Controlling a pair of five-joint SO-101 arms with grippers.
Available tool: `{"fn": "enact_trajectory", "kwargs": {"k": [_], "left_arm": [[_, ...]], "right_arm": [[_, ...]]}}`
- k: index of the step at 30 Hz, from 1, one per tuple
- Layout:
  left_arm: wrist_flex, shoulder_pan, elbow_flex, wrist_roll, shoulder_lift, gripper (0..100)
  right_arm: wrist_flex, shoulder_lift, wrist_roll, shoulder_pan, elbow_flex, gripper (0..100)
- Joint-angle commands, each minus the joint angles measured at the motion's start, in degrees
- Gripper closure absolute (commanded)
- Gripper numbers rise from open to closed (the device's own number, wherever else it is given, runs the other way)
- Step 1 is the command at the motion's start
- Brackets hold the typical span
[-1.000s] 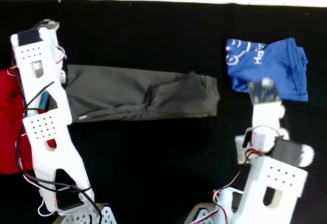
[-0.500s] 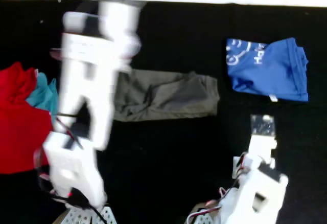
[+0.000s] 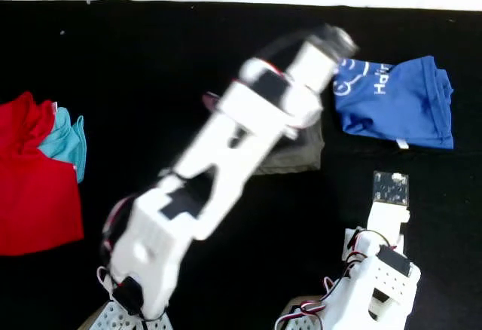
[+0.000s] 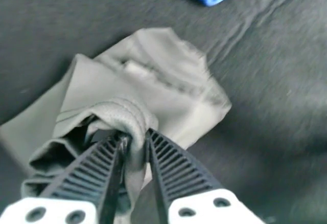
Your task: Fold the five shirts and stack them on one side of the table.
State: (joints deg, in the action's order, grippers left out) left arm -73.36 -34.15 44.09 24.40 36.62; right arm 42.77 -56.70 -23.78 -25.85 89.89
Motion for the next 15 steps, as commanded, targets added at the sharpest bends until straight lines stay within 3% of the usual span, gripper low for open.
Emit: {"fn": "enact_trajectory", "kwargs": {"k": [1, 4, 7, 10, 15], "left_arm": [[2.5, -2.2, 4.4, -3.5, 1.1, 99], [2.2, -2.5, 8.1, -4.1, 3.6, 98], [0.4, -1.9, 10.3, -4.2, 4.8, 88], [-3.7, -1.0, 15.0, -9.8, 4.8, 80], [-13.2, 4.1, 32.7, -14.4, 5.1, 80]], "right_arm": [[-1.2, -0.1, 0.8, -0.6, 1.7, 99.3], [-1.2, -0.1, 0.8, -0.6, 1.7, 99.3], [-1.2, -0.1, 0.8, -0.6, 1.7, 99.3], [-1.2, -0.1, 0.8, -0.6, 1.8, 99.3], [-1.2, -0.1, 0.8, -0.6, 1.8, 99.3]]}}
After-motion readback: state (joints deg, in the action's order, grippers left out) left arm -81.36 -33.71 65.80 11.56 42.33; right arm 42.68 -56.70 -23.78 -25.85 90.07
